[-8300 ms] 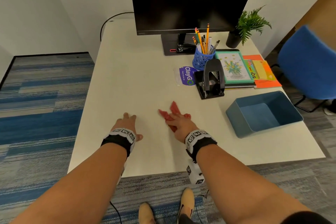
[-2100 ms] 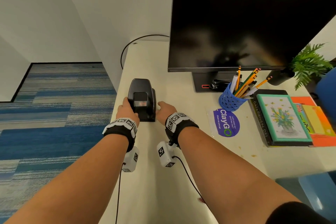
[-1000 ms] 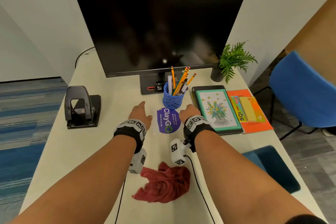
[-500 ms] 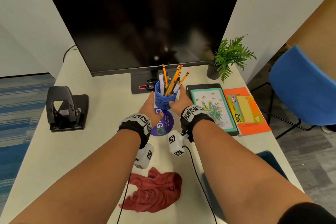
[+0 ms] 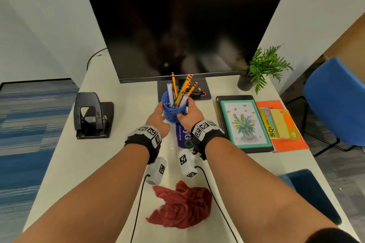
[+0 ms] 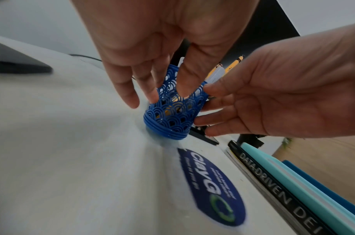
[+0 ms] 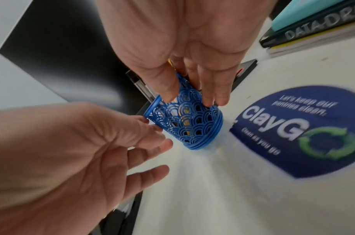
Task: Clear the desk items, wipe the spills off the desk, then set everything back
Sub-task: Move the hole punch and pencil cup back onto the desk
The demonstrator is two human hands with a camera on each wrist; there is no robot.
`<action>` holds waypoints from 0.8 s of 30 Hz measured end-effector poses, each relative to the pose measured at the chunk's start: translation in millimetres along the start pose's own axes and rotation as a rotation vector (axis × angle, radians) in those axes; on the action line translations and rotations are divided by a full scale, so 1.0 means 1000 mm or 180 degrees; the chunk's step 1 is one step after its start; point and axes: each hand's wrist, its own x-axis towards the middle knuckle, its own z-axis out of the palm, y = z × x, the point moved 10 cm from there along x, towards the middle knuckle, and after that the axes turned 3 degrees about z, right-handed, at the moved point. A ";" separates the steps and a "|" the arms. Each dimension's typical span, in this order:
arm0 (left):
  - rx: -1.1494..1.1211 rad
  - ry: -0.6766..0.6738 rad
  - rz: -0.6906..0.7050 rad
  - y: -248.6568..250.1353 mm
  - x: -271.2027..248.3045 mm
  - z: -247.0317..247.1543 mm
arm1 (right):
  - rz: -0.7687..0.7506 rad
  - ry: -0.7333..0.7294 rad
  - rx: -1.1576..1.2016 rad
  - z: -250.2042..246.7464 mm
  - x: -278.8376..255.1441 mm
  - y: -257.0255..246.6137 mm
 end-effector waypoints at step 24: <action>0.0146 0.0382 -0.0226 -0.113 -0.017 -0.133 | -0.0158 -0.0295 -0.0403 0.157 0.005 -0.083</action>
